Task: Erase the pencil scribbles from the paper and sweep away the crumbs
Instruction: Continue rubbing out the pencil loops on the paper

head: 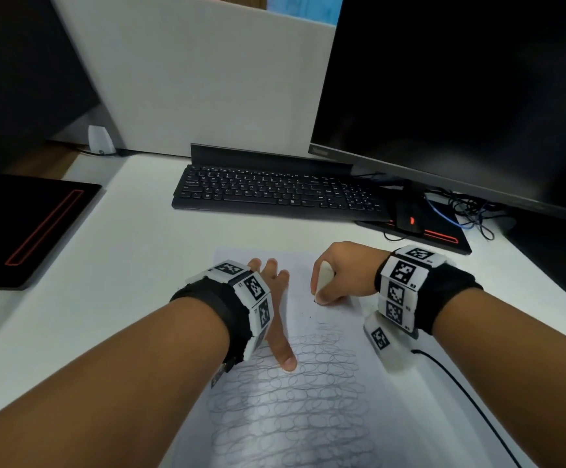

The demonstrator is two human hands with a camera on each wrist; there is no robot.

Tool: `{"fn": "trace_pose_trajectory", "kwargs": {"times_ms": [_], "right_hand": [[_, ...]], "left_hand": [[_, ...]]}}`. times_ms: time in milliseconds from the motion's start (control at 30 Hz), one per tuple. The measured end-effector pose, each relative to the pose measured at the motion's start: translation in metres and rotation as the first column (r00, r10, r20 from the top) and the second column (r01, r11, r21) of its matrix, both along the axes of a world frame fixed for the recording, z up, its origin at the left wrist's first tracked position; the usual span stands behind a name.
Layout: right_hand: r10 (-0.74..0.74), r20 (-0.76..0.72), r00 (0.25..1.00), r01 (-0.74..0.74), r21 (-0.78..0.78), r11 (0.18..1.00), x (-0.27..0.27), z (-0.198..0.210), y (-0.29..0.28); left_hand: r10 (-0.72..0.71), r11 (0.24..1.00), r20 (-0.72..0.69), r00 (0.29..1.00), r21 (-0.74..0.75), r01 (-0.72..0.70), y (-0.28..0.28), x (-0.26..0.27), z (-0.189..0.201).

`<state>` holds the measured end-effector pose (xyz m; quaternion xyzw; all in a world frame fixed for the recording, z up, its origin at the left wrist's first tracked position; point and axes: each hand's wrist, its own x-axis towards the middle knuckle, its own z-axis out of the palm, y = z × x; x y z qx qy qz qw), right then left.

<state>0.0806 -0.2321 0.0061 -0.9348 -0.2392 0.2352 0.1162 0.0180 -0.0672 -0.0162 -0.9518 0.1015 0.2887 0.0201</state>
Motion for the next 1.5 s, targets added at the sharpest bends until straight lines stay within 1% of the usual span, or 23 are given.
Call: {"fn": "trace_pose_trajectory", "kwargs": {"times_ms": [100,167,200,300,367,433,500,567,600,700,733,833,867,1000,1033,1133,1167,1267,1300,1333,1400,1433,1500], "right_hand": [[-0.008,0.005,1.0,0.008,0.001,1.0,-0.001,-0.001,-0.001],[0.006,0.022,1.0,-0.006,-0.013,1.0,-0.001,-0.001,-0.001],[0.016,0.03,0.999,-0.016,-0.019,1.0,-0.001,-0.001,0.0],[0.024,0.022,0.999,-0.023,-0.026,0.999,-0.001,0.001,0.001],[0.032,0.05,0.998,-0.03,-0.041,0.999,-0.006,0.003,0.001],[0.077,0.062,0.995,-0.074,-0.053,0.996,-0.016,0.004,0.0],[0.182,-0.008,0.983,-0.182,-0.067,0.981,-0.029,0.006,0.0],[0.225,-0.091,0.97,-0.232,-0.077,0.97,-0.033,0.009,0.0],[0.204,-0.08,0.976,-0.211,-0.083,0.974,-0.029,0.011,0.0],[0.105,0.041,0.994,-0.102,-0.056,0.993,-0.014,0.009,-0.002],[0.099,0.042,0.994,-0.097,-0.045,0.994,-0.013,0.008,-0.001],[0.207,-0.084,0.975,-0.212,-0.058,0.976,-0.025,0.006,0.001],[0.218,-0.108,0.97,-0.225,-0.058,0.973,-0.025,0.007,0.001],[0.096,-0.017,0.995,-0.096,0.001,0.995,-0.013,0.008,-0.008],[0.092,-0.027,0.995,-0.091,0.012,0.996,-0.014,0.007,-0.009],[0.179,-0.167,0.97,-0.182,-0.003,0.983,-0.024,0.004,-0.009],[0.183,-0.168,0.969,-0.187,-0.006,0.982,-0.024,0.004,-0.01],[0.081,-0.027,0.996,-0.08,0.033,0.996,-0.015,0.004,-0.017],[0.059,-0.021,0.998,-0.058,0.052,0.997,-0.015,0.004,-0.018],[0.068,-0.046,0.997,-0.066,0.055,0.996,-0.016,0.003,-0.017],[0.15,-0.143,0.978,-0.15,0.011,0.989,-0.022,0.002,-0.013],[0.171,-0.166,0.971,-0.175,-0.009,0.985,-0.023,0.002,-0.012],[0.134,-0.106,0.985,-0.137,-0.021,0.99,-0.015,0.003,-0.014]], "left_hand": [[-0.07,0.998,0.118,0.991,0.012,0.069,-0.011,-0.002,0.0],[-0.085,0.995,0.18,0.98,-0.028,0.091,-0.02,-0.001,-0.001],[-0.083,0.994,0.178,0.981,-0.049,0.093,-0.025,0.0,-0.002],[-0.05,0.995,0.1,0.994,-0.085,0.059,-0.03,0.005,-0.006],[-0.042,0.995,0.078,0.996,-0.083,0.048,-0.03,0.006,-0.009],[-0.04,0.997,0.059,0.997,-0.065,0.043,-0.03,0.007,-0.011],[-0.044,0.998,0.025,0.999,-0.032,0.045,-0.032,0.008,-0.01],[-0.05,0.999,0.018,0.999,-0.015,0.05,-0.033,0.007,-0.007],[-0.043,0.999,0.021,0.999,-0.028,0.044,-0.033,0.006,-0.005],[-0.021,0.998,0.032,0.999,-0.059,0.023,-0.032,0.005,-0.006],[-0.029,0.998,0.03,0.999,-0.052,0.03,-0.033,0.004,-0.006],[-0.081,0.996,0.024,0.996,-0.035,0.082,-0.038,0.003,0.0],[-0.074,0.996,0.033,0.997,-0.047,0.076,-0.038,0.002,0.001],[-0.017,0.998,0.072,0.997,-0.066,0.022,-0.032,0.003,-0.007],[-0.014,0.998,0.067,0.998,-0.068,0.019,-0.031,0.003,-0.008],[-0.022,0.997,0.054,0.998,-0.066,0.025,-0.032,0.003,-0.005],[-0.022,0.997,0.052,0.998,-0.069,0.025,-0.032,0.003,-0.005],[-0.024,0.998,0.06,0.998,-0.063,0.028,-0.031,0.002,-0.006],[-0.024,0.998,0.059,0.998,-0.064,0.028,-0.03,0.002,-0.007],[-0.025,0.997,0.058,0.998,-0.068,0.029,-0.03,0.003,-0.006],[-0.032,0.997,0.054,0.998,-0.068,0.036,-0.031,0.003,-0.005],[-0.035,0.997,0.055,0.998,-0.066,0.038,-0.031,0.003,-0.005],[-0.033,0.997,0.059,0.998,-0.065,0.037,-0.031,0.003,-0.006]]}}
